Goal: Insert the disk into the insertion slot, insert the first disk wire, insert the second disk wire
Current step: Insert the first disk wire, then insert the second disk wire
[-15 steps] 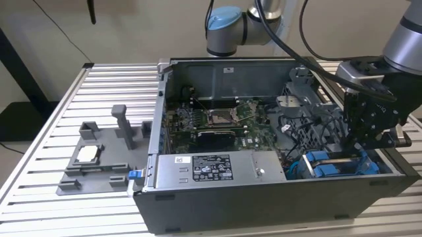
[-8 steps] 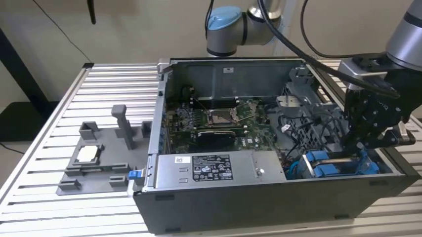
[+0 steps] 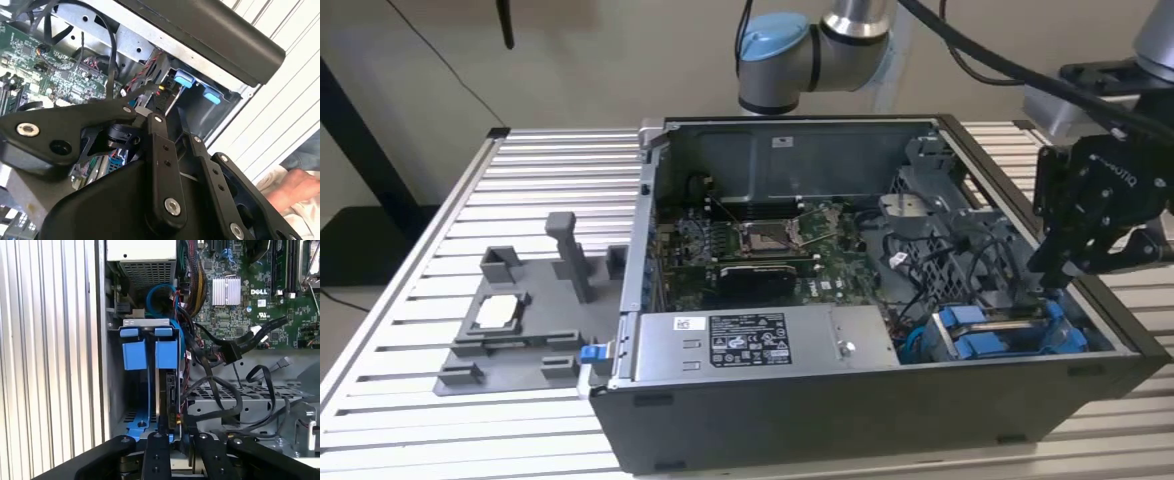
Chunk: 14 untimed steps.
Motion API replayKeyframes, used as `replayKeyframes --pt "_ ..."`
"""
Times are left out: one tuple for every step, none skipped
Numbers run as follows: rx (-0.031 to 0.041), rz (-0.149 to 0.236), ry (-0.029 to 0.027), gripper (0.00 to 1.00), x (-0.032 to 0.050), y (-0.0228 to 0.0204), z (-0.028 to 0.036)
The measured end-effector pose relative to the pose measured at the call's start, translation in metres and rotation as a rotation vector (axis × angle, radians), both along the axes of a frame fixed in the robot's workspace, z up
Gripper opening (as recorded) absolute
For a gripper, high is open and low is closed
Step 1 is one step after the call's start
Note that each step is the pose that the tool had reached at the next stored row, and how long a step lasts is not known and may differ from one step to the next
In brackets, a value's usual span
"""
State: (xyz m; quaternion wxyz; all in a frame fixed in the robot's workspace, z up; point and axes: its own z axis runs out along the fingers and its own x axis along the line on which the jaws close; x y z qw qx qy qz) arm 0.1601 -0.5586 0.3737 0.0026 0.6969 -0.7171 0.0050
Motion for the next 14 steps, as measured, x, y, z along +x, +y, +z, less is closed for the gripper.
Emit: replayKeyframes --pt "0.0000 0.000 0.0000 0.26 0.0000 0.0000 0.0042" --pt "-0.0002 0.000 0.0000 0.26 0.0000 0.0000 0.0069" --pt "0.0003 0.000 0.0000 0.26 0.0000 0.0000 0.0072" --pt "0.0006 0.000 0.0000 0.26 0.0000 0.0000 0.0073" --pt "0.0005 0.000 0.0000 0.26 0.0000 -0.0001 0.0076" --pt "0.0003 0.000 0.0000 0.26 0.0000 0.0000 0.0080" --pt "0.0004 0.000 0.0000 0.26 0.0000 0.0000 0.0082" --pt "0.0003 0.000 0.0000 0.26 0.0000 0.0000 0.0085" --pt "0.0003 0.000 0.0000 0.26 0.0000 0.0000 0.0088" --pt "0.0003 0.000 0.0000 0.26 0.0000 0.0003 0.0090" --pt "0.0001 0.000 0.0000 0.26 0.0000 0.0012 0.0091" --pt "0.0002 0.000 0.0000 0.26 0.0000 0.0032 0.0090" --pt "0.0002 -0.001 0.0000 0.26 0.0000 0.0056 0.0090" --pt "0.0003 -0.001 0.0000 0.26 0.0000 0.0081 0.0090"
